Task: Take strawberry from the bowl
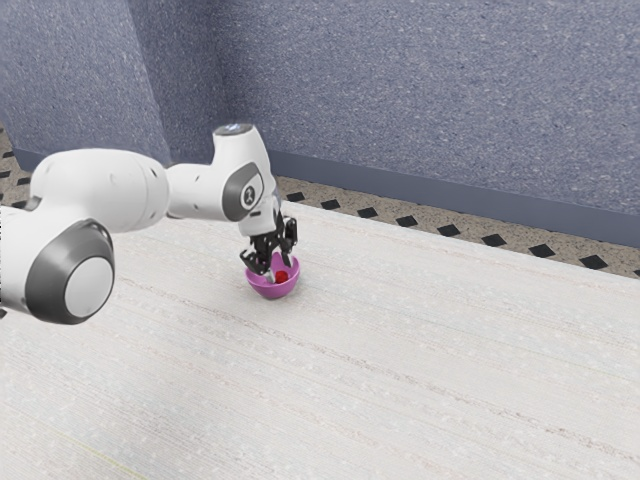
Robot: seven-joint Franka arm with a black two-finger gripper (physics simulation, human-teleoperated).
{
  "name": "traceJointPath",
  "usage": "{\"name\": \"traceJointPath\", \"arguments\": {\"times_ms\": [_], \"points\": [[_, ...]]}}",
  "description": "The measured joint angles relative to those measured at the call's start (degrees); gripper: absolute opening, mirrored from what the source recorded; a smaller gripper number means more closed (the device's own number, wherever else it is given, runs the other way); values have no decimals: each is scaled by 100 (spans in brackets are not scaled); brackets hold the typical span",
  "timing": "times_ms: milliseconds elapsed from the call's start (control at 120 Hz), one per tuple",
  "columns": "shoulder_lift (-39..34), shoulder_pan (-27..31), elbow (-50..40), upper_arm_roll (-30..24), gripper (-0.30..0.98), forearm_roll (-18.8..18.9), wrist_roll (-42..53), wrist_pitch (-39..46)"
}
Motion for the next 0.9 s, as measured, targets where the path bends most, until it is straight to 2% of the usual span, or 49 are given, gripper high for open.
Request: {"name": "traceJointPath", "arguments": {"times_ms": [775, 900], "points": [[221, 72, 19, -6, 29, -152, 30, 72], [215, 70, 13, 2, 23, -157, 58, 85]]}}
